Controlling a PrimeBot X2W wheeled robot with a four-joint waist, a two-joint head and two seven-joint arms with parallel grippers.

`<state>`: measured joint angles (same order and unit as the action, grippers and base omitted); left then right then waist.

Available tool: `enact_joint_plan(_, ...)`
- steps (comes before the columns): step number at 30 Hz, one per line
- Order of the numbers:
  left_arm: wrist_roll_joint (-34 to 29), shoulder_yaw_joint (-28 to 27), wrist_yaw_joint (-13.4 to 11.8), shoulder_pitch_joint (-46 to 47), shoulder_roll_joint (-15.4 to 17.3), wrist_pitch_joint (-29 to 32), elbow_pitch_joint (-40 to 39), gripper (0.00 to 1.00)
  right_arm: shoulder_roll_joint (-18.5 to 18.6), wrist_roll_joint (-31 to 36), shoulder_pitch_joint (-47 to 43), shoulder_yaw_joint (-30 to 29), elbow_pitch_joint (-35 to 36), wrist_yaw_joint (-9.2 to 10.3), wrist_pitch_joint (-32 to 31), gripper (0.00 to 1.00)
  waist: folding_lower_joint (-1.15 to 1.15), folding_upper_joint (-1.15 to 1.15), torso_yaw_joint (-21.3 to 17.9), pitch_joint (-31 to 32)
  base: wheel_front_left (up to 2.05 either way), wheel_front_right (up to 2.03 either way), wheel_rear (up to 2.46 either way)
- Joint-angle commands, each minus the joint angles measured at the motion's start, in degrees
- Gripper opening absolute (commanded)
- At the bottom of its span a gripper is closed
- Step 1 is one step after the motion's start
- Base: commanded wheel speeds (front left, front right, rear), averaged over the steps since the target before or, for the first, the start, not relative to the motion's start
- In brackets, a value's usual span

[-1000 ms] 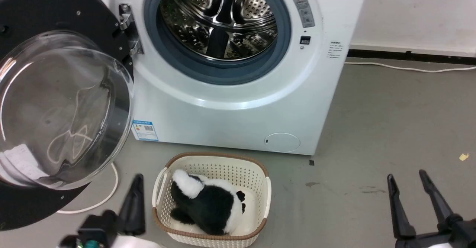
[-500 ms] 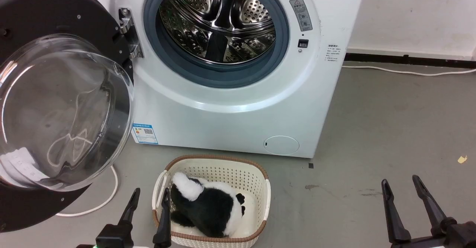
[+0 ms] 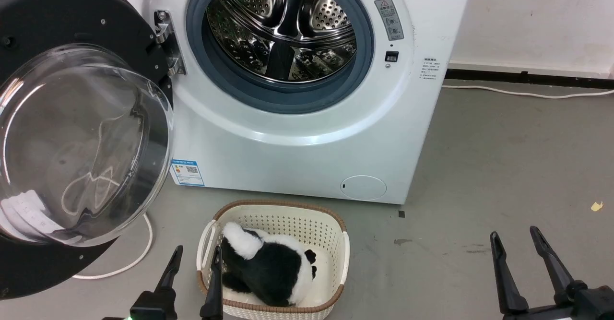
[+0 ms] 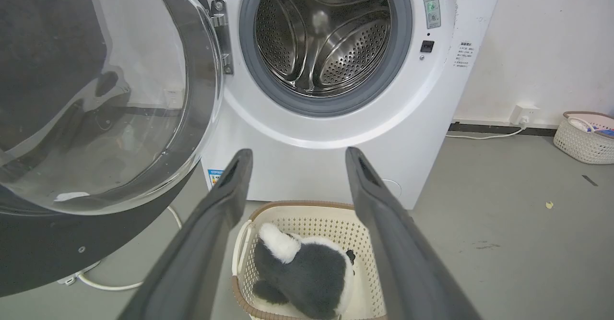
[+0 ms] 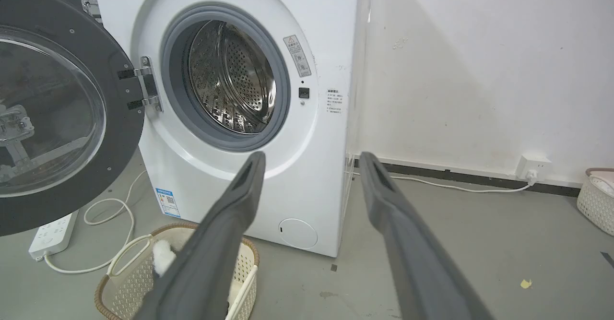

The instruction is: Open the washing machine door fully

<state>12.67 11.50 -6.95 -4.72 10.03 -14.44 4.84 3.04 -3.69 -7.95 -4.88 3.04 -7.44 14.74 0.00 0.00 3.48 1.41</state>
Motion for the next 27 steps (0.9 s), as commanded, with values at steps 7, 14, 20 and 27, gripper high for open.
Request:
enact_joint_plan(7,-0.33,0.34,-0.24,0.28,0.37,-0.42,0.12,1.00,-0.16,-0.14,-0.50,0.07,-0.18,-0.05,0.26,1.00,0.00,0.00,0.13,0.12,0.00,0.00,0.00)
enact_joint_plan(14,0.00,0.66,0.03,0.02,0.11,-0.02,0.05,0.00,0.00,0.01,0.02,0.05,-0.18,0.00,-0.04,0.00,0.00,0.00,0.18,0.04,0.00,0.00,0.00)
enact_joint_plan(20,-0.28,0.39,0.19,0.13,-0.18,0.40,-0.05,0.00,0.00,0.09,0.22,0.14,-0.24,0.00,-0.37,0.00,0.00,0.00,0.10,0.00,0.00,0.00,0.00)
enact_joint_plan(27,-0.99,-0.29,0.57,0.39,-0.58,1.20,-0.33,0.00,-0.01,0.29,0.66,0.41,-0.40,0.00,-1.20,0.00,0.00,0.00,-0.11,-0.08,0.00,0.00,0.00)
